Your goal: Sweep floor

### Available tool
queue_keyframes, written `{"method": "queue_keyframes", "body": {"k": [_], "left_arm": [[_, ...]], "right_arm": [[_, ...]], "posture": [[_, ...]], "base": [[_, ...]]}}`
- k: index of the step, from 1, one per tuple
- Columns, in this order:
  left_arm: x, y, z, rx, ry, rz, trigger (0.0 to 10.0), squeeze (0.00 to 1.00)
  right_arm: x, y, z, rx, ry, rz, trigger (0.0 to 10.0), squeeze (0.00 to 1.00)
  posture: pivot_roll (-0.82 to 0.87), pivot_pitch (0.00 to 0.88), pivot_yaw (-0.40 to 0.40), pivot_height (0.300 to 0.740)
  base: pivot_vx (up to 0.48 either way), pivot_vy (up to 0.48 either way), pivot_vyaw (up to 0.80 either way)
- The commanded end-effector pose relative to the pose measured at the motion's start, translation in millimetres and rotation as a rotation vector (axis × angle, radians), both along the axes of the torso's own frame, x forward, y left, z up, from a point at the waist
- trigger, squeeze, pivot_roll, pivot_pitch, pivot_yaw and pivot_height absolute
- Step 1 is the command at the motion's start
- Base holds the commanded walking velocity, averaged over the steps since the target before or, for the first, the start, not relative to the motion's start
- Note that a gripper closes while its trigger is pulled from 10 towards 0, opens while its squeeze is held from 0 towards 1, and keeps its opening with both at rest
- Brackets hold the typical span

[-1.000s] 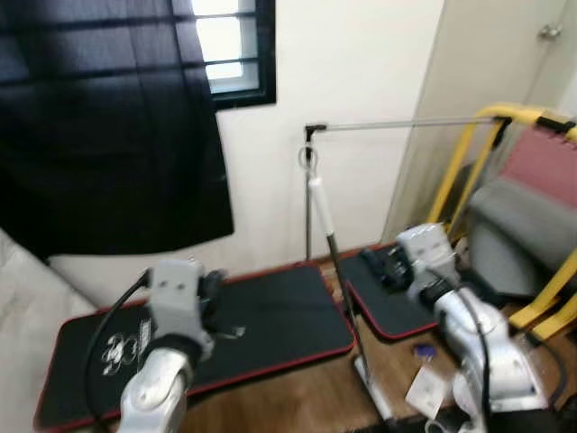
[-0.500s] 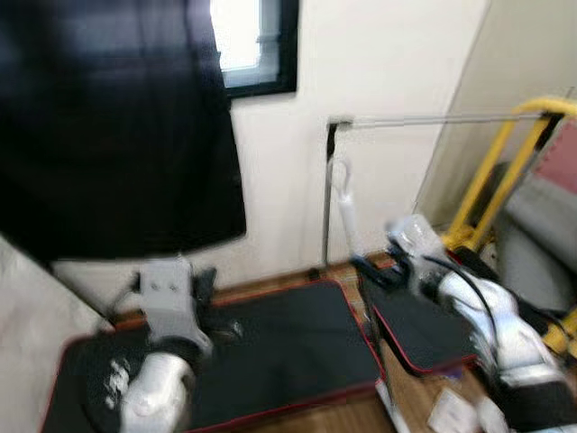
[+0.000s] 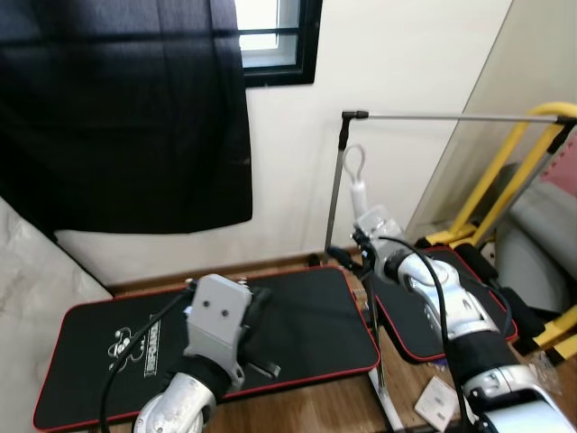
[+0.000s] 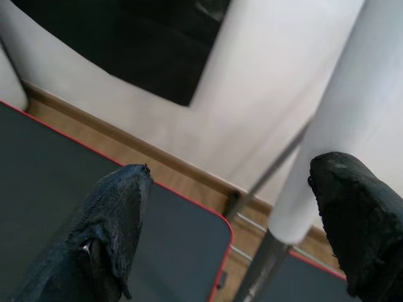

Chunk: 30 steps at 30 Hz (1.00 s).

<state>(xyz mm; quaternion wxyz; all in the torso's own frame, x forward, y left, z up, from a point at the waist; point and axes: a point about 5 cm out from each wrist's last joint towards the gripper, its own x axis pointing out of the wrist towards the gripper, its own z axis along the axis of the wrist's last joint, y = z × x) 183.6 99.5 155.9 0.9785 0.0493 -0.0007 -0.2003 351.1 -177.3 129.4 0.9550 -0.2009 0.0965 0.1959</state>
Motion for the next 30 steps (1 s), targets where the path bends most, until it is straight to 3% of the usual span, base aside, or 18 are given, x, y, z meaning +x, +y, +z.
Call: {"method": "queue_keyframes", "body": {"k": [1,12,16,22,23,25,26,30], "left_arm": [[-13.7,-12.1,1.2,0.042,0.029,-0.277,10.0,0.0],[-25.9,-15.3,6.8,0.06,0.045,-0.357,10.0,0.0],[-26.7,-16.5,8.6,0.059,0.05,-0.359,10.0,0.0],[-26.7,-16.7,10.1,0.067,0.048,-0.355,10.0,0.0],[-26.7,-16.9,10.4,0.067,0.047,-0.354,10.0,0.0],[-26.9,-17.2,10.9,0.067,0.046,-0.354,10.0,0.0],[-27.1,-17.3,11.1,0.068,0.046,-0.353,10.0,0.0],[-27.2,-17.6,11.3,0.067,0.049,-0.355,10.0,0.0]], "right_arm": [[6.7,-12.1,6.6,-0.016,-0.035,-0.08,10.0,0.0],[23.1,-17.8,26.7,-0.011,-0.134,-0.146,10.0,0.0],[32.8,-5.6,27.6,0.045,-0.131,-0.158,10.0,0.0],[40.0,4.4,28.4,0.028,-0.147,-0.183,10.0,0.0],[42.7,5.5,30.3,0.027,-0.153,-0.203,2.2,0.0],[45.5,6.8,32.6,0.026,-0.16,-0.224,2.2,0.0],[46.3,6.1,33.7,0.022,-0.164,-0.231,0.0,0.0],[47.8,1.7,36.7,0.021,-0.178,-0.258,0.0,0.0]], "posture": [[-0.01,0.176,-0.091,0.74],[0.0,0.214,-0.074,0.74],[0.01,0.217,-0.071,0.74],[0.02,0.216,-0.075,0.74],[0.02,0.216,-0.077,0.74],[0.02,0.216,-0.077,0.74],[0.02,0.216,-0.078,0.74],[0.02,0.216,-0.078,0.74]], "base": [[0.0,0.0,0.0],[0.0,0.0,0.0],[0.0,0.0,0.0],[0.0,0.0,0.0],[0.0,0.0,0.0],[0.0,0.0,0.0],[0.0,0.0,0.0],[0.0,0.0,0.0]]}}
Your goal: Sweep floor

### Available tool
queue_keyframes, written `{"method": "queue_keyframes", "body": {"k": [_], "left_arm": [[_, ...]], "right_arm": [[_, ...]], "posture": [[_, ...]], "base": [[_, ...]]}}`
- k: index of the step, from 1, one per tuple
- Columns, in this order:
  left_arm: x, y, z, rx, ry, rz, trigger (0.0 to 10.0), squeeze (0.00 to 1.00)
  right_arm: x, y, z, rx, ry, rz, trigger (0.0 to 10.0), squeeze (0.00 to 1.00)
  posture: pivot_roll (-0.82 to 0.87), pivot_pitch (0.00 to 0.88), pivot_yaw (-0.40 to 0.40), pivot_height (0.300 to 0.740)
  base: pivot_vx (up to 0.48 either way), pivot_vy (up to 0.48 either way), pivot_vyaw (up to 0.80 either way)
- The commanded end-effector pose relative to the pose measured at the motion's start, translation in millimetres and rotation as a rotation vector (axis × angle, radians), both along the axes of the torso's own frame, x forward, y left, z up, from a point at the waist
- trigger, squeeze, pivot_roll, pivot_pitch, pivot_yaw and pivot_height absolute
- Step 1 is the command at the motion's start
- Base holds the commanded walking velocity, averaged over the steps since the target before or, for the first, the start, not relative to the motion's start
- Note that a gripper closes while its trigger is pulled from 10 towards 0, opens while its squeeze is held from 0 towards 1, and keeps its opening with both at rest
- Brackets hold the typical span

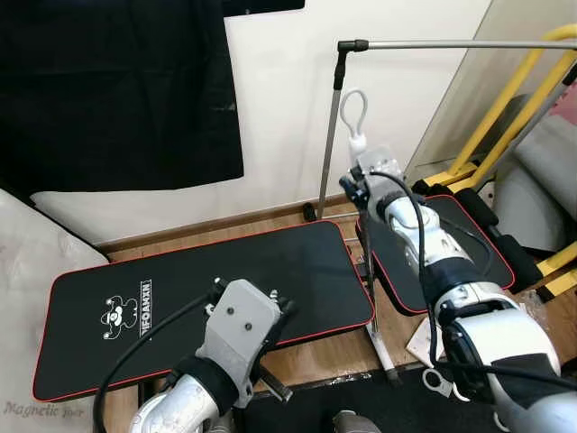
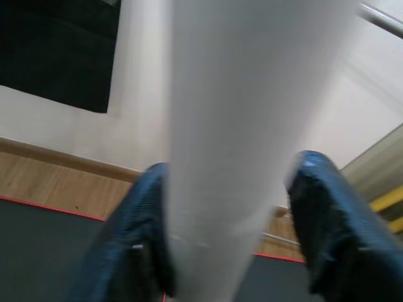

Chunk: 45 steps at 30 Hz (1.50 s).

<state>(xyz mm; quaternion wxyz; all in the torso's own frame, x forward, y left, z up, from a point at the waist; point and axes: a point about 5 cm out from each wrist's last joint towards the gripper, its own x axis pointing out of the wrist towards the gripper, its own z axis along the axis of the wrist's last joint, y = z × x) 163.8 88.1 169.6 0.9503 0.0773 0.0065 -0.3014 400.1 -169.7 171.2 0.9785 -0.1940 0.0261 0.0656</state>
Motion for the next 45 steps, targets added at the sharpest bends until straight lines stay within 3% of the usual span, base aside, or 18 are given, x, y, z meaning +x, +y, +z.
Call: {"method": "queue_keyframes", "body": {"k": [1,12,16,19,27,35,42,43,44,45], "left_arm": [[-7.4,-6.3,-2.4,0.009,0.04,-0.146,10.0,0.0],[-5.2,-5.9,-3.4,0.009,0.045,-0.154,10.0,0.0],[-2.5,-5.9,-5.4,0.009,0.045,-0.153,10.0,0.0],[1.0,-4.4,-7.2,0.014,0.044,-0.152,10.0,0.0],[9.5,-1.7,-10.6,0.019,0.039,-0.156,10.0,0.0],[19.1,0.8,-14.2,0.028,0.026,-0.15,10.0,0.0],[25.6,2.5,-17.0,0.033,0.015,-0.147,10.0,0.0],[26.5,2.7,-17.5,0.034,0.011,-0.146,10.0,0.0],[27.2,3.0,-18.0,0.037,0.009,-0.144,10.0,0.0],[27.8,3.2,-18.3,0.039,0.006,-0.142,10.0,0.0]], "right_arm": [[-1.2,-7.7,-4.9,0.003,0.01,-0.033,0.0,0.0],[-3.3,-16.4,-10.1,0.054,0.02,-0.083,0.0,0.0],[-6.5,-17.5,-15.0,0.056,0.081,-0.046,0.0,0.0],[-15.0,-23.0,-7.9,0.048,0.158,0.046,0.0,0.0],[-38.6,-39.3,14.9,0.034,0.218,0.126,0.0,0.0],[-57.2,-33.3,37.5,0.077,0.256,0.224,0.0,0.0],[-64.6,-32.6,45.0,0.094,0.259,0.218,0.0,0.0],[-65.0,-32.4,46.9,0.096,0.236,0.207,1.1,0.0],[-65.5,-32.1,47.0,0.117,0.228,0.188,10.0,0.0],[-66.6,-31.0,46.6,0.126,0.224,0.178,10.0,0.0]], "posture": [[0.02,0.216,-0.078,0.74],[0.0,0.199,-0.073,0.74],[-0.01,0.185,-0.073,0.74],[-0.03,0.167,-0.064,0.74],[-0.06,0.128,-0.055,0.74],[-0.08,0.089,-0.043,0.74],[-0.09,0.063,-0.042,0.74],[-0.09,0.059,-0.043,0.74],[-0.08,0.057,-0.044,0.74],[-0.08,0.057,-0.044,0.74]], "base": [[0.0,0.0,0.0],[0.0,0.0,0.0],[0.0,0.0,0.0],[0.0,0.0,0.0],[0.0,0.0,0.0],[0.0,0.0,0.0],[0.0,0.0,0.0],[0.0,0.0,0.0],[0.0,0.0,0.0],[0.0,0.0,0.0]]}}
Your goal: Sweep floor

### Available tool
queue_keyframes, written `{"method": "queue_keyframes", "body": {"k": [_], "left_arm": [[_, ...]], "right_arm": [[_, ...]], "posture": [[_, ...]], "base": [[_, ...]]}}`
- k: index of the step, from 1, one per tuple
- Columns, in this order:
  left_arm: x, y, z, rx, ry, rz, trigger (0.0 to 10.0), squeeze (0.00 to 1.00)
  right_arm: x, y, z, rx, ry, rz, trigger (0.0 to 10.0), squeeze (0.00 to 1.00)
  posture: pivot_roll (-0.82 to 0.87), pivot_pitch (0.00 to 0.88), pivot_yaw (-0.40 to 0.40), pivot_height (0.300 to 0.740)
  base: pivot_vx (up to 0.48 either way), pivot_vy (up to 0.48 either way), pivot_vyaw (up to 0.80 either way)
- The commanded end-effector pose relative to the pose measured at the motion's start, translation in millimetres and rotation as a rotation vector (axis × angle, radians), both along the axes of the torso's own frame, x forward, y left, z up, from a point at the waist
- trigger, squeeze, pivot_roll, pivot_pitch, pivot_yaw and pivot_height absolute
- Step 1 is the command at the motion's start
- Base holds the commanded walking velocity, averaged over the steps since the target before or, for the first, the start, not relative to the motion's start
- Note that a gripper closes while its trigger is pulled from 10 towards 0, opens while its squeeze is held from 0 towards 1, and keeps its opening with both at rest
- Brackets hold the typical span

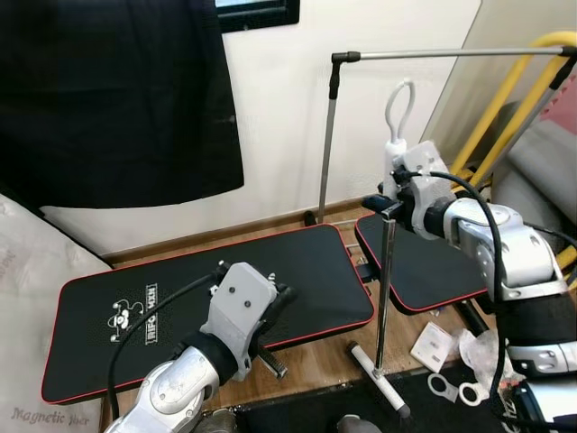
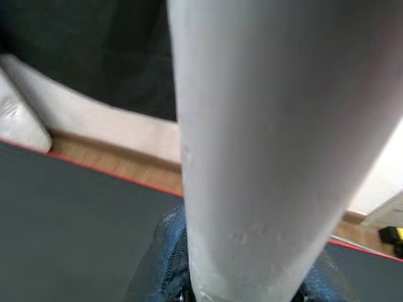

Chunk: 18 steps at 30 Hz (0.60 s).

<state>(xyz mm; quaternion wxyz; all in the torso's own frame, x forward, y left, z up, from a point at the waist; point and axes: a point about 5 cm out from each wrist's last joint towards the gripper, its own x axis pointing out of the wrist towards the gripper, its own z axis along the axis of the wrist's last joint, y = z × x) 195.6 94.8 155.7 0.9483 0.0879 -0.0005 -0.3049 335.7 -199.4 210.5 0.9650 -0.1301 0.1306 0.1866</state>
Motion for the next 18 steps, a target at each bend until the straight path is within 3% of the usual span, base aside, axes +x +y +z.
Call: {"method": "queue_keyframes", "body": {"k": [1,4,9,12,18], "left_arm": [[-4.0,-3.5,-4.4,0.024,0.026,-0.132,10.0,0.0],[-3.0,-3.3,-5.2,0.024,0.023,-0.127,10.0,0.0],[-1.7,-3.0,-6.1,0.023,0.02,-0.125,10.0,0.0],[0.0,-3.2,-7.0,0.019,0.018,-0.126,10.0,0.0],[1.7,-4.5,-7.6,0.015,0.012,-0.124,10.0,0.0]], "right_arm": [[-2.3,-1.3,7.3,0.014,-0.035,-0.021,10.0,0.0],[-5.2,0.5,2.2,0.031,-0.016,-0.042,10.0,0.0],[-9.9,1.8,-4.3,0.002,0.014,-0.035,10.0,0.0],[-7.5,-3.1,-3.0,-0.05,-0.014,-0.064,10.0,0.0],[-3.6,-4.1,-1.3,-0.056,-0.036,-0.105,10.0,0.0]], "posture": [[-0.08,0.057,-0.044,0.74],[-0.08,0.051,-0.045,0.74],[-0.08,0.045,-0.044,0.74],[-0.09,0.039,-0.046,0.74],[-0.09,0.031,-0.057,0.74]], "base": [[0.0,0.0,0.0],[0.0,0.0,0.0],[0.0,0.0,-0.71],[0.0,0.0,-0.8],[0.0,0.0,-0.8]]}}
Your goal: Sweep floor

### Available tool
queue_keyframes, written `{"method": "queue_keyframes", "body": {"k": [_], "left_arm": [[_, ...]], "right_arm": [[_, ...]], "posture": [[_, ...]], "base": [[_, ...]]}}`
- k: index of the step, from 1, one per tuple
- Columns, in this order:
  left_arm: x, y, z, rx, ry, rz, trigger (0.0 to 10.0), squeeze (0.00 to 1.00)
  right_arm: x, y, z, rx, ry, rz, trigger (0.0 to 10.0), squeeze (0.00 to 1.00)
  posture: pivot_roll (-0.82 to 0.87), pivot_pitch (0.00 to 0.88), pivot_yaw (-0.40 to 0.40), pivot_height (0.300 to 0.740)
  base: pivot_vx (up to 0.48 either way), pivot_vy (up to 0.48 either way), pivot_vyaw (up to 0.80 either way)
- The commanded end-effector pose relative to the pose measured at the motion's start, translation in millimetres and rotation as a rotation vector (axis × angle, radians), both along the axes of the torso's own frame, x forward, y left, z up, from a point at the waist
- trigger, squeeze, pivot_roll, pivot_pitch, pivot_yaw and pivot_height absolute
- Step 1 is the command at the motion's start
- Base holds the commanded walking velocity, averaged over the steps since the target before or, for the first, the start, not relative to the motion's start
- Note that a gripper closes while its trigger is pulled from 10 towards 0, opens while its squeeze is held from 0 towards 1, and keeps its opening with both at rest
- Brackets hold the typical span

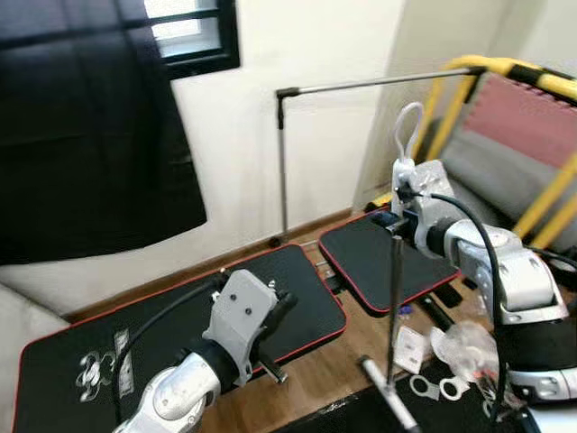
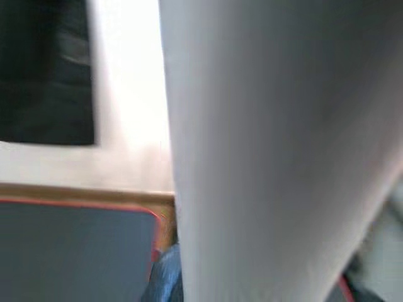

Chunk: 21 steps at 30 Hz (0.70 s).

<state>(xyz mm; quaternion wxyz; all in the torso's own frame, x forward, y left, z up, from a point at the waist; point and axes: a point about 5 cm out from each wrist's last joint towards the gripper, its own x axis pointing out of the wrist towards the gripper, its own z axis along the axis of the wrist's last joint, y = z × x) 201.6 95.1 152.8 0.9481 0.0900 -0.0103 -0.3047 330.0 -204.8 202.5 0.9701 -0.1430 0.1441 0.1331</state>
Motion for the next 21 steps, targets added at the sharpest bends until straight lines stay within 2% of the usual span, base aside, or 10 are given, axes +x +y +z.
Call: {"method": "queue_keyframes", "body": {"k": [1,7,10,21], "left_arm": [[-4.3,-4.8,-4.7,0.019,0.031,-0.122,10.0,0.0],[-2.5,-4.4,-3.5,0.003,0.027,-0.105,10.0,0.0],[-0.9,-3.3,-2.5,-0.012,0.022,-0.085,10.0,0.0],[0.5,-0.7,-2.2,-0.016,0.009,-0.05,10.0,0.0]], "right_arm": [[2.2,1.3,6.7,-0.016,-0.041,0.001,10.0,0.0],[4.3,5.7,3.4,0.004,-0.057,-0.021,10.0,0.0],[5.3,13.5,-2.3,0.041,-0.069,-0.033,10.0,0.0],[10.7,22.2,3.4,0.113,-0.143,-0.049,10.0,0.0]], "posture": [[-0.09,0.031,-0.057,0.74],[-0.09,0.029,-0.06,0.74],[-0.08,0.026,-0.067,0.74],[-0.07,0.028,-0.068,0.74]], "base": [[0.0,0.0,-0.8],[0.0,0.0,-0.8],[0.0,0.0,-0.8],[0.0,0.0,-0.8]]}}
